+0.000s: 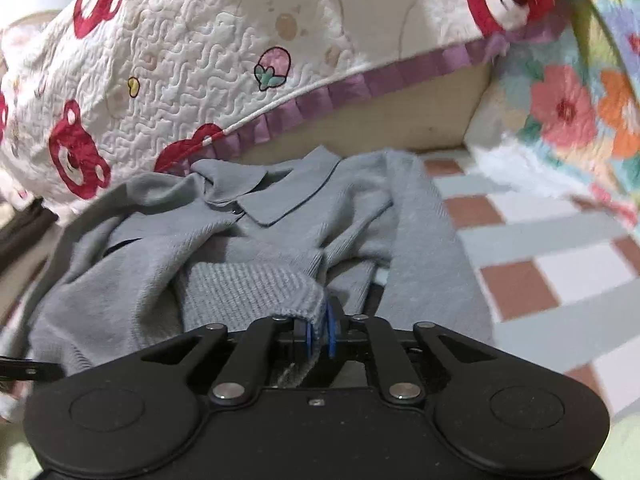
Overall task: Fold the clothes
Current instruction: 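Grasp the hem with the left gripper and pull it to straighten the sweater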
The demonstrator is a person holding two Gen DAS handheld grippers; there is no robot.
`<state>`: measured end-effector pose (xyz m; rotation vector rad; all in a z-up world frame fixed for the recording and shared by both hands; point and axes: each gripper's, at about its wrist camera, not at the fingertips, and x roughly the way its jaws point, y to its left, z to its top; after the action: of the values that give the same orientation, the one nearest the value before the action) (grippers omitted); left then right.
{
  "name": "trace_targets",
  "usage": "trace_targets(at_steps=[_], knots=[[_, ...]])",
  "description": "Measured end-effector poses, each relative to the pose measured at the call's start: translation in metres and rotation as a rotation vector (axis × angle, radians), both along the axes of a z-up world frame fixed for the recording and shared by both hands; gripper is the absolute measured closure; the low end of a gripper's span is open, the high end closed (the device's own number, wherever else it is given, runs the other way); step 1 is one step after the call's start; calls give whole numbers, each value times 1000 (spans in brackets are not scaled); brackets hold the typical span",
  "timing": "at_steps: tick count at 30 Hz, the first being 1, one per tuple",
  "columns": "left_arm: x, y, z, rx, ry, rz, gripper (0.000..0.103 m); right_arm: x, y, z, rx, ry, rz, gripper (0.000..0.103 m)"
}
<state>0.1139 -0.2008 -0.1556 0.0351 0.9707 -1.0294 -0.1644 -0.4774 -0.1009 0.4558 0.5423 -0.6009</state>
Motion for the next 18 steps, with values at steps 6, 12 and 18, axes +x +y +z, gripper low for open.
trace_targets(at_steps=[6,12,18], knots=[[-13,5,15,116,-88,85,91,-1,6,-29,108,-59,50,97],[-49,35,98,30,-328,180,93,-33,17,37,149,-341,201,98],[-66,106,178,-152,-310,264,92,-96,44,112,200,-522,365,97]])
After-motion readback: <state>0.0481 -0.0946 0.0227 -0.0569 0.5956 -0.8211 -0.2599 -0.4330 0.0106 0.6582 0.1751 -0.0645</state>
